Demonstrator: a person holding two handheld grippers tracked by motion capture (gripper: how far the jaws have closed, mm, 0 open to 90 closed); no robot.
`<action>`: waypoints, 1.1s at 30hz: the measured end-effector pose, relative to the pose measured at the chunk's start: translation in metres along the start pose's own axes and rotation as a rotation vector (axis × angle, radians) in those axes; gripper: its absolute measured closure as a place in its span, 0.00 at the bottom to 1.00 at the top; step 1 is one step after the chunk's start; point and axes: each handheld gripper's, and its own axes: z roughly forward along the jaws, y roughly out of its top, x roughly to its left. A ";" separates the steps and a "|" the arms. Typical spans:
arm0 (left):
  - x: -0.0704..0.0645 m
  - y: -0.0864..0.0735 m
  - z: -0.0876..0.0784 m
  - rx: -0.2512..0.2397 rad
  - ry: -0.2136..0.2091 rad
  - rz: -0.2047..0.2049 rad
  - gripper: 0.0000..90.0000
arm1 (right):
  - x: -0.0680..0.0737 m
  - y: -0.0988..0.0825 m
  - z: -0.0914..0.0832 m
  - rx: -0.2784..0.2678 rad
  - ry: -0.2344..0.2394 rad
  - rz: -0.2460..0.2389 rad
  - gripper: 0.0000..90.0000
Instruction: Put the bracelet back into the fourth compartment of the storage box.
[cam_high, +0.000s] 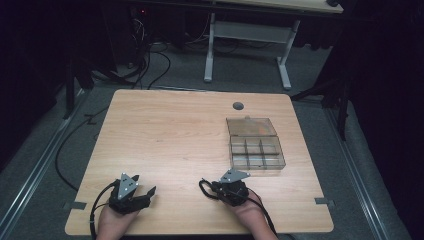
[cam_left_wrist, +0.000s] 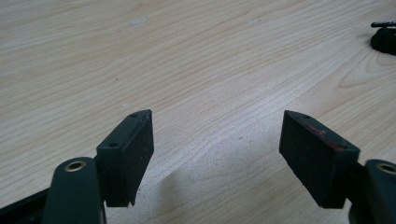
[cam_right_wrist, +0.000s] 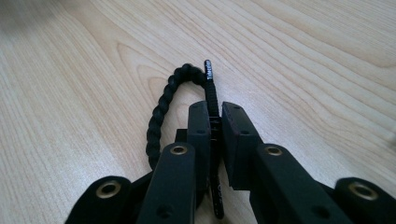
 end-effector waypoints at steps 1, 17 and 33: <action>0.000 0.000 0.000 0.000 0.000 0.000 0.30 | 0.000 0.000 -0.001 0.001 -0.001 -0.002 0.92; -0.001 0.000 0.001 0.008 0.001 -0.001 0.30 | -0.029 -0.034 -0.040 -0.014 -0.085 0.094 0.92; -0.002 0.000 0.001 0.015 0.009 0.009 0.30 | -0.048 -0.058 -0.065 -0.022 -0.155 0.162 0.87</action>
